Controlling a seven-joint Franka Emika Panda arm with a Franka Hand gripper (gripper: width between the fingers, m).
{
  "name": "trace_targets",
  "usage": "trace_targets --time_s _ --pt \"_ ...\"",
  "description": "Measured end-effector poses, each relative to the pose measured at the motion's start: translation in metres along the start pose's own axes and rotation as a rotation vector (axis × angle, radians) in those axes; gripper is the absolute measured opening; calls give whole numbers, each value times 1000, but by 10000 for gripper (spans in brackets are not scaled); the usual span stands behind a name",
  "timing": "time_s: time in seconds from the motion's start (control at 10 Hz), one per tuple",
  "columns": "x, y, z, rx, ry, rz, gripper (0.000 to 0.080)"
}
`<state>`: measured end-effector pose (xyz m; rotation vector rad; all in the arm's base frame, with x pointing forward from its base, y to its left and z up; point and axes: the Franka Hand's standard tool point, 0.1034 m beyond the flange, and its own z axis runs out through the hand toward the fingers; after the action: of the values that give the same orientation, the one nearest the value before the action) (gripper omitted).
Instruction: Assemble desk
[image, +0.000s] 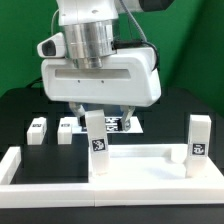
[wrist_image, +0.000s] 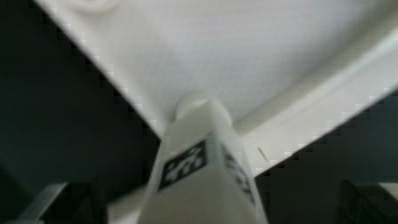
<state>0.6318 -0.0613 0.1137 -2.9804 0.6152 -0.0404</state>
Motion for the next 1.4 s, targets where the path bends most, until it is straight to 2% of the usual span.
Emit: trace_targets --time_s 0.1,0.4,0.5,0.7,1.0,1.2,1.3,1.4 --pt "4 -1 -3 -9 15 -123 648" --pt "5 -2 -3 -7 18 -117 648" --pt "4 -3 -3 -6 18 -80 548" --pt "4 -3 -3 -4 19 50 283" --pt "4 -3 -3 -3 19 212 288" --pt "4 -3 -2 -1 19 505 288" --pt "4 -3 -2 9 15 689 288" --pt "5 -1 -1 31 6 825 288"
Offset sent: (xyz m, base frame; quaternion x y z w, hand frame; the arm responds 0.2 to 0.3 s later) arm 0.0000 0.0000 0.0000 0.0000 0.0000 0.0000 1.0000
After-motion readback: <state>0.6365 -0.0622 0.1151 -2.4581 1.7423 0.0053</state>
